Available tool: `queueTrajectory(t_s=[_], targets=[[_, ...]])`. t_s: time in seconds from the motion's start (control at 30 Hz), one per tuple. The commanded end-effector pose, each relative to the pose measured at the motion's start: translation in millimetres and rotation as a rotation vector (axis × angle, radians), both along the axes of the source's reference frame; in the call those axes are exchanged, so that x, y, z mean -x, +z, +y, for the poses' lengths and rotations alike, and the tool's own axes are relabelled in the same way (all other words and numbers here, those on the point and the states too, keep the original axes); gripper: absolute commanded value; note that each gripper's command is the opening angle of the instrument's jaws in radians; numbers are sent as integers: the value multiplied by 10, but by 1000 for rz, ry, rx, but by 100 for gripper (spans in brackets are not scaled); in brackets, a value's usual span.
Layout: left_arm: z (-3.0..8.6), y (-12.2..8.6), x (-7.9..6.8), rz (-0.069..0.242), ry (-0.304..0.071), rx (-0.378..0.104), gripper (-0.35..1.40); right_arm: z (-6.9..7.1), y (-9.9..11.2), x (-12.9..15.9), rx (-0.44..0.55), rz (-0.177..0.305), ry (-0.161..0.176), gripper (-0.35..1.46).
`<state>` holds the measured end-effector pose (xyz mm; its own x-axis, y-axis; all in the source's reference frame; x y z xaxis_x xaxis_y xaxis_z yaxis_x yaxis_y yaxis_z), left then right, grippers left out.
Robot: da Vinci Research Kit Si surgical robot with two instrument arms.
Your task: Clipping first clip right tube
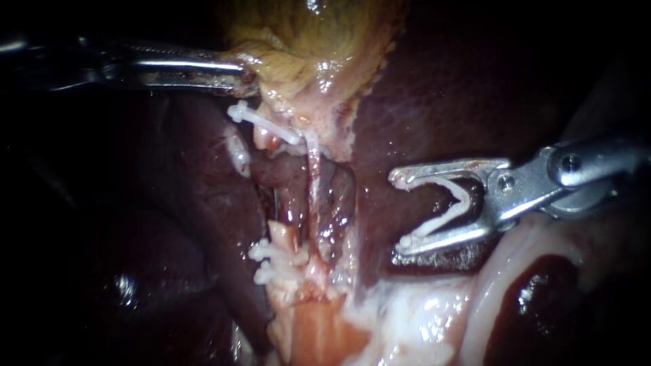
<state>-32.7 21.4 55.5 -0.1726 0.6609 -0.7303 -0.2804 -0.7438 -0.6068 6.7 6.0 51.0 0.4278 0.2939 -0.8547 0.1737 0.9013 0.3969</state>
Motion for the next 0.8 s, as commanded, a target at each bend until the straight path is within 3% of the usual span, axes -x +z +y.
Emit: queueTrajectory(t_s=[0.03,0.2,0.3,0.4,0.67,0.8], targets=[[0,-3,-2,-1,1,-2,-35,0,0,0,0,0,0,50],[10,-30,-17,-10,8,-18,-35,-1,-1,-4,0,-1,2,50],[25,-63,-35,-28,15,-37,-35,-2,0,-10,2,-5,3,50],[30,-86,-44,-41,11,-45,-35,-3,1,-20,-3,-7,10,50],[20,-103,-45,-42,13,-46,-35,-7,15,-60,-59,-33,59,50],[17,-102,-44,-40,11,-44,-35,-11,33,-93,-63,-21,59,50]])
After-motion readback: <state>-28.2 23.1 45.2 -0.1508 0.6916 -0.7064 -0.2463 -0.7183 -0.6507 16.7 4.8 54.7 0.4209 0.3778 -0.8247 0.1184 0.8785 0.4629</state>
